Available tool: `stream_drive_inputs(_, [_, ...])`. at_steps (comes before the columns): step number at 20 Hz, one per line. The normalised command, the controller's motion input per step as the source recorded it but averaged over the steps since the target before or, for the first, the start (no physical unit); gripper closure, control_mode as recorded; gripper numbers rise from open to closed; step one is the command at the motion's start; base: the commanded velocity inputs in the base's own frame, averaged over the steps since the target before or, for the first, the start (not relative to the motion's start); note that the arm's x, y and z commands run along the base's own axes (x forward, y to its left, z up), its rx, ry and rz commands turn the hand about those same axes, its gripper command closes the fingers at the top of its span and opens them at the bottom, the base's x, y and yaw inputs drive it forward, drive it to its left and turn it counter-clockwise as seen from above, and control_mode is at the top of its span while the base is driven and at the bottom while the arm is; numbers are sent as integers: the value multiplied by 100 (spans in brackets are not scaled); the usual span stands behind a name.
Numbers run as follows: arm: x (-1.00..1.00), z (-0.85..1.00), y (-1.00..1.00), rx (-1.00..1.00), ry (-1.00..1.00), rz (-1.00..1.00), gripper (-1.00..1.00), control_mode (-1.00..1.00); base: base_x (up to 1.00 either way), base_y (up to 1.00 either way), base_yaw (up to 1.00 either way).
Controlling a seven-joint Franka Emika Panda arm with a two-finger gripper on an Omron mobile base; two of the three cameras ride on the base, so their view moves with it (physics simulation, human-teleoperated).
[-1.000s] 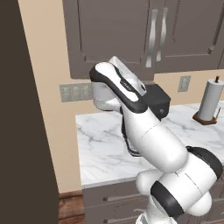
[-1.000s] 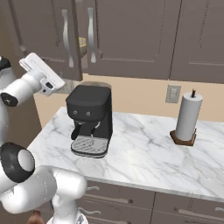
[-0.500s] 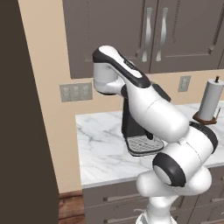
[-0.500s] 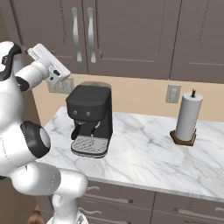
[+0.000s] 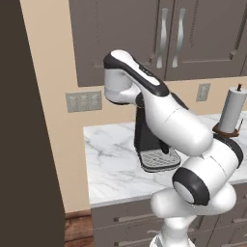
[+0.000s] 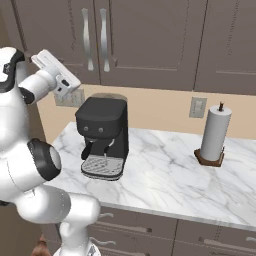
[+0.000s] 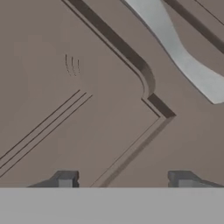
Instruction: Open the cabinet. Pick the bowls from the counter and place them in the cabinet. Then close the cabinet.
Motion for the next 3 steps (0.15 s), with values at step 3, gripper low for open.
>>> stream_drive_inputs(3, [40, 0, 4, 2, 0, 0, -100, -100, 0, 0, 0])
